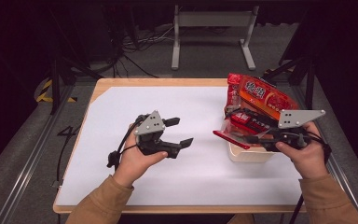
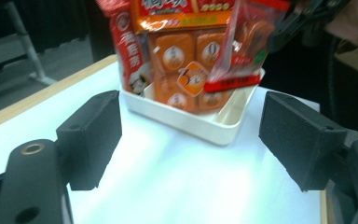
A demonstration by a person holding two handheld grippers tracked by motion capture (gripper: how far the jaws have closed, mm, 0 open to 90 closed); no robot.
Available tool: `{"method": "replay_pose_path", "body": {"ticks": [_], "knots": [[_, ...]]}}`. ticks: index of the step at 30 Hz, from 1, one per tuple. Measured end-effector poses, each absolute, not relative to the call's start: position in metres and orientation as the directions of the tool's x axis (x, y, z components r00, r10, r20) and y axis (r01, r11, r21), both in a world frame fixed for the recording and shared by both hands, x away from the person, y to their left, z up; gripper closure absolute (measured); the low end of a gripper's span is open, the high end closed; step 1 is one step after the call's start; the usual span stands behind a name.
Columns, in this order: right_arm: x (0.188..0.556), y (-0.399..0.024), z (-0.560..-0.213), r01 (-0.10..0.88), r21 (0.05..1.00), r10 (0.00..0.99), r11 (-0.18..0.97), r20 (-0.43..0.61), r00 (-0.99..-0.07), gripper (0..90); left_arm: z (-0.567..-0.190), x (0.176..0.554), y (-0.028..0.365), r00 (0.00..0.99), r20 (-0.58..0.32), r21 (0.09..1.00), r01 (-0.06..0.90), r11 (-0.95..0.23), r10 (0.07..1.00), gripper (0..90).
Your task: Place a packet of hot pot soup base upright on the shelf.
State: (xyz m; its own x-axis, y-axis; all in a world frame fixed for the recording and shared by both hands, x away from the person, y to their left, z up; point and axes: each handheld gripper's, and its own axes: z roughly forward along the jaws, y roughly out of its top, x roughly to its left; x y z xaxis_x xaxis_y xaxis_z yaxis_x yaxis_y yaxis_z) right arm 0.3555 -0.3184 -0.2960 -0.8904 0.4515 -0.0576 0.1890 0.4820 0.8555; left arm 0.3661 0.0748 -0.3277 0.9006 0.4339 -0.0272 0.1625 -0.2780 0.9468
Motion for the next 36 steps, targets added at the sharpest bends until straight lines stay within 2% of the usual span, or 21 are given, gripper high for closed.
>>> {"method": "replay_pose_path", "body": {"ticks": [13,19,25,36], "knots": [[0.362,-0.340,-0.294,0.241,0.827,0.506,0.507,-0.060,-0.860,71.7,-0.345,0.368,0.104,0.847,-0.017,0.924,0.216,-0.315,0.531,19.7],[0.364,-0.350,-0.293,0.268,0.825,0.525,0.498,-0.042,-0.850,72.0,-0.350,0.371,0.113,0.831,-0.041,0.913,0.258,-0.317,0.555,19.1],[0.366,-0.355,-0.301,0.296,0.811,0.531,0.505,-0.022,-0.847,76.5,-0.356,0.377,0.116,0.821,-0.070,0.908,0.288,-0.304,0.566,19.1],[0.366,-0.359,-0.312,0.270,0.842,0.538,0.466,-0.027,-0.843,77.0,-0.356,0.379,0.125,0.808,-0.096,0.916,0.301,-0.267,0.581,19.3]]}}
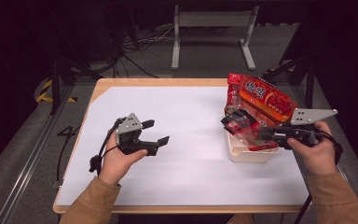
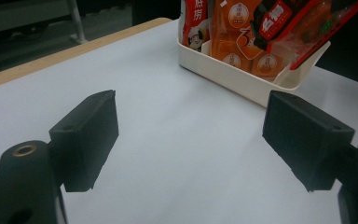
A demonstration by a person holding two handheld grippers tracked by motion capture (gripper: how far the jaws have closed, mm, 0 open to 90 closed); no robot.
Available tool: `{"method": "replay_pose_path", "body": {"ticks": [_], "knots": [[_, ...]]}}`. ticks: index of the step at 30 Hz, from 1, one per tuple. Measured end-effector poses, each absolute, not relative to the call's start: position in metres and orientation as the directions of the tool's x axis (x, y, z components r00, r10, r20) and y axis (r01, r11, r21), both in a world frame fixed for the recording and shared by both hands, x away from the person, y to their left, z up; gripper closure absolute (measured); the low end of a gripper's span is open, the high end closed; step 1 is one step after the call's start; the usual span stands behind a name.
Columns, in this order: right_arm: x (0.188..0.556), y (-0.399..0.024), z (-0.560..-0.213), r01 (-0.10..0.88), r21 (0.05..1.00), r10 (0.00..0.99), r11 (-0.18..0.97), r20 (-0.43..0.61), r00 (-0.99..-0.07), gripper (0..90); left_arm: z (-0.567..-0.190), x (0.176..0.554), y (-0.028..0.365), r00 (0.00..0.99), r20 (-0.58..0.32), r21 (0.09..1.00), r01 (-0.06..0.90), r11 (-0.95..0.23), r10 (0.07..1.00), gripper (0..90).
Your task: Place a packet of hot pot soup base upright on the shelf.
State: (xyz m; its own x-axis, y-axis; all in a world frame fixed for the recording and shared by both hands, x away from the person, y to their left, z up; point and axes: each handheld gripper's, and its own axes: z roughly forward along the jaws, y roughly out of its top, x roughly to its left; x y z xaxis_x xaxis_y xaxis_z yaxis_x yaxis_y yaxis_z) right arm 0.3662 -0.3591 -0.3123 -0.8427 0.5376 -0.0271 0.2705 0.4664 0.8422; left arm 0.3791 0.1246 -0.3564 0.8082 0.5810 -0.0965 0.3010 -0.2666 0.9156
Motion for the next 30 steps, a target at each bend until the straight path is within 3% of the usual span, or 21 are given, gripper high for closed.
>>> {"method": "replay_pose_path", "body": {"ticks": [11,30], "knots": [[0.367,-0.361,-0.323,0.254,0.866,0.501,0.430,0.005,-0.865,77.0,-0.358,0.380,0.125,0.807,-0.098,0.914,0.305,-0.269,0.582,19.3],[0.373,-0.372,-0.358,0.313,0.877,0.480,0.365,0.111,-0.870,76.1,-0.361,0.381,0.124,0.805,-0.115,0.911,0.319,-0.261,0.582,19.3]]}}
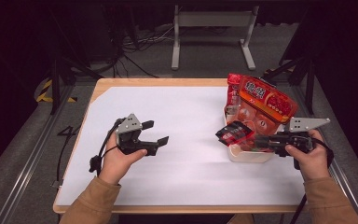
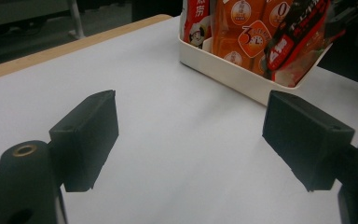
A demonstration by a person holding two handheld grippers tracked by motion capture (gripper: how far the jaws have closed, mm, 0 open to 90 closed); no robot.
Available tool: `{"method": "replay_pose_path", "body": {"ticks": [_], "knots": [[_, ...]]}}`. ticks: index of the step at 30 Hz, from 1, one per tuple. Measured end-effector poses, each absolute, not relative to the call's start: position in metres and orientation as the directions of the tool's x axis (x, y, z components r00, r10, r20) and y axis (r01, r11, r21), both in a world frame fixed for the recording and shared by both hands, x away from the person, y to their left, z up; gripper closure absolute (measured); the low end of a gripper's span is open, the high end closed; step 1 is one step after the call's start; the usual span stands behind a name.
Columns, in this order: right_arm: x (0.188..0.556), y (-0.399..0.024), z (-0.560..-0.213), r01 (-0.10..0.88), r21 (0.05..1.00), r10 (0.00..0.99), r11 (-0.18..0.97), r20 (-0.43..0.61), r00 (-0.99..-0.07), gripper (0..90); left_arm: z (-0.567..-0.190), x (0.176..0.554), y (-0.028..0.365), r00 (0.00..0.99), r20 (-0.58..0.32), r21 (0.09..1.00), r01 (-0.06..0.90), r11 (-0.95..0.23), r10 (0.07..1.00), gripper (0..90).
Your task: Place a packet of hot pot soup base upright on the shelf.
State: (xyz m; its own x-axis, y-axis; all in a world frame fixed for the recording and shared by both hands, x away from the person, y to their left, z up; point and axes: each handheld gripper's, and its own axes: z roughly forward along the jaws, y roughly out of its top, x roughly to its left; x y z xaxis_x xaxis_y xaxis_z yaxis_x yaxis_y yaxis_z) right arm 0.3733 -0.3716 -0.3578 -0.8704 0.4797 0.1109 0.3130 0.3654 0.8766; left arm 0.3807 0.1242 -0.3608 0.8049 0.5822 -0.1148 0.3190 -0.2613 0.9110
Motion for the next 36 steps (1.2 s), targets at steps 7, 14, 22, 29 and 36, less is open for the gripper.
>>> {"method": "replay_pose_path", "body": {"ticks": [7,14,22,29,36], "knots": [[0.371,-0.377,-0.363,0.347,0.843,0.522,0.411,0.094,-0.848,72.8,-0.361,0.381,0.124,0.807,-0.113,0.910,0.318,-0.265,0.580,19.3],[0.365,-0.379,-0.359,0.354,0.801,0.581,0.483,0.009,-0.814,50.9,-0.362,0.381,0.123,0.807,-0.118,0.909,0.322,-0.264,0.579,19.3],[0.357,-0.365,-0.338,0.273,0.813,0.566,0.514,-0.083,-0.820,35.1,-0.363,0.382,0.123,0.809,-0.117,0.908,0.322,-0.268,0.577,19.2],[0.366,-0.328,-0.320,0.181,0.805,0.494,0.565,-0.155,-0.855,32.8,-0.364,0.383,0.124,0.809,-0.123,0.906,0.328,-0.267,0.574,19.2],[0.375,-0.299,-0.316,0.133,0.793,0.442,0.595,-0.184,-0.878,43.7,-0.365,0.384,0.126,0.805,-0.132,0.905,0.335,-0.260,0.578,19.2]]}}
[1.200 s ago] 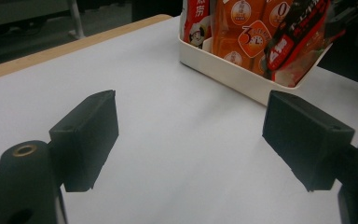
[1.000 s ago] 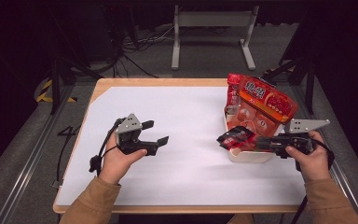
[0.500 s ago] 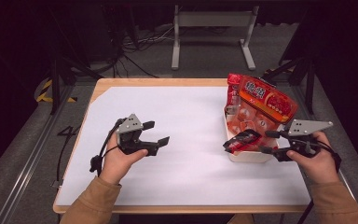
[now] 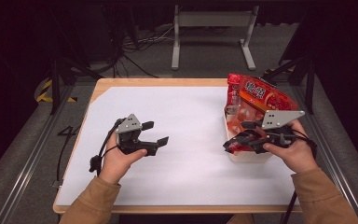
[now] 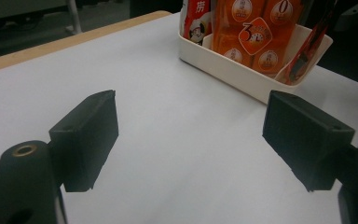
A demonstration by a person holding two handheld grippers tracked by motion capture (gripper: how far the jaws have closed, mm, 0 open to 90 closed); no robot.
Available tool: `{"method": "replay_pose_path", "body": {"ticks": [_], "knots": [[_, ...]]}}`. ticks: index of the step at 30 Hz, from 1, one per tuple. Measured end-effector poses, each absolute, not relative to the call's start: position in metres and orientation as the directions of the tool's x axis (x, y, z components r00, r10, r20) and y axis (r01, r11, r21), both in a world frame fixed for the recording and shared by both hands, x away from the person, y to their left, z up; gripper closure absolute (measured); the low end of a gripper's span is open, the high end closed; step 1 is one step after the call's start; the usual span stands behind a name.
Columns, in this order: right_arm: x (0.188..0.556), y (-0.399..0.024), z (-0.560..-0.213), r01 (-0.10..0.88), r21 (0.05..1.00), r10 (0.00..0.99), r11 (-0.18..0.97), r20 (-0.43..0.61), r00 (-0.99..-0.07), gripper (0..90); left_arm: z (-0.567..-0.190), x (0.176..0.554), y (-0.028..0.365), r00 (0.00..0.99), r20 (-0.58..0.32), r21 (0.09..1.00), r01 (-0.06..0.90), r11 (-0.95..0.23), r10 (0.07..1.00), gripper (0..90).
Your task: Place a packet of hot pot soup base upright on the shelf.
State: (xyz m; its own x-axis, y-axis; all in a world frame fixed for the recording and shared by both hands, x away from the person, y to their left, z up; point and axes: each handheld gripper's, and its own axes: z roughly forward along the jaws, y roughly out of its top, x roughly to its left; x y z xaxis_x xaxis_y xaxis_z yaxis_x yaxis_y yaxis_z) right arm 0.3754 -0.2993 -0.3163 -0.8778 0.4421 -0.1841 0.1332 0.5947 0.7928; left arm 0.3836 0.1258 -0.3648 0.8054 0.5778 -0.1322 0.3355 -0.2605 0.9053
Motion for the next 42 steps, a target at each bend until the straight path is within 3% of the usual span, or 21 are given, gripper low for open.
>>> {"method": "replay_pose_path", "body": {"ticks": [1,2,3,6,10,15,17,20,26,30,32,42], "knots": [[0.375,-0.299,-0.316,0.133,0.793,0.442,0.595,-0.184,-0.878,43.7,-0.365,0.384,0.126,0.805,-0.132,0.905,0.335,-0.260,0.578,19.2],[0.376,-0.297,-0.315,0.125,0.799,0.431,0.587,-0.178,-0.885,51.3,-0.365,0.384,0.126,0.805,-0.133,0.905,0.337,-0.261,0.578,19.2],[0.376,-0.297,-0.314,0.125,0.807,0.412,0.578,-0.156,-0.898,65.1,-0.365,0.384,0.127,0.806,-0.133,0.905,0.336,-0.261,0.577,19.2],[0.377,-0.297,-0.313,0.118,0.788,0.389,0.604,-0.162,-0.907,85.9,-0.365,0.384,0.127,0.805,-0.141,0.904,0.342,-0.256,0.577,19.2],[0.376,-0.300,-0.311,0.117,0.811,0.385,0.574,-0.141,-0.912,89.8,-0.366,0.385,0.126,0.806,-0.135,0.904,0.339,-0.262,0.577,19.2],[0.373,-0.307,-0.308,0.093,0.886,0.391,0.455,-0.105,-0.914,89.7,-0.366,0.384,0.126,0.805,-0.140,0.903,0.344,-0.260,0.577,19.2],[0.373,-0.313,-0.310,0.098,0.909,0.407,0.406,-0.083,-0.910,88.9,-0.366,0.384,0.127,0.805,-0.140,0.903,0.342,-0.259,0.577,19.2],[0.373,-0.324,-0.317,0.139,0.891,0.448,0.433,-0.079,-0.891,86.6,-0.365,0.384,0.127,0.801,-0.146,0.905,0.345,-0.248,0.580,19.2],[0.359,-0.351,-0.321,0.214,0.837,0.551,0.503,-0.120,-0.826,73.4,-0.365,0.384,0.131,0.797,-0.141,0.905,0.344,-0.250,0.588,19.2],[0.347,-0.361,-0.317,0.237,0.833,0.585,0.500,-0.123,-0.802,57.7,-0.365,0.382,0.134,0.794,-0.138,0.905,0.344,-0.251,0.592,19.2],[0.341,-0.360,-0.314,0.229,0.861,0.623,0.453,-0.122,-0.773,43.0,-0.366,0.380,0.136,0.791,-0.140,0.905,0.346,-0.247,0.596,19.2],[0.330,-0.316,-0.307,0.214,0.919,0.685,0.332,-0.079,-0.724,30.3,-0.370,0.367,0.156,0.776,-0.128,0.903,0.348,-0.251,0.618,19.0]]}}
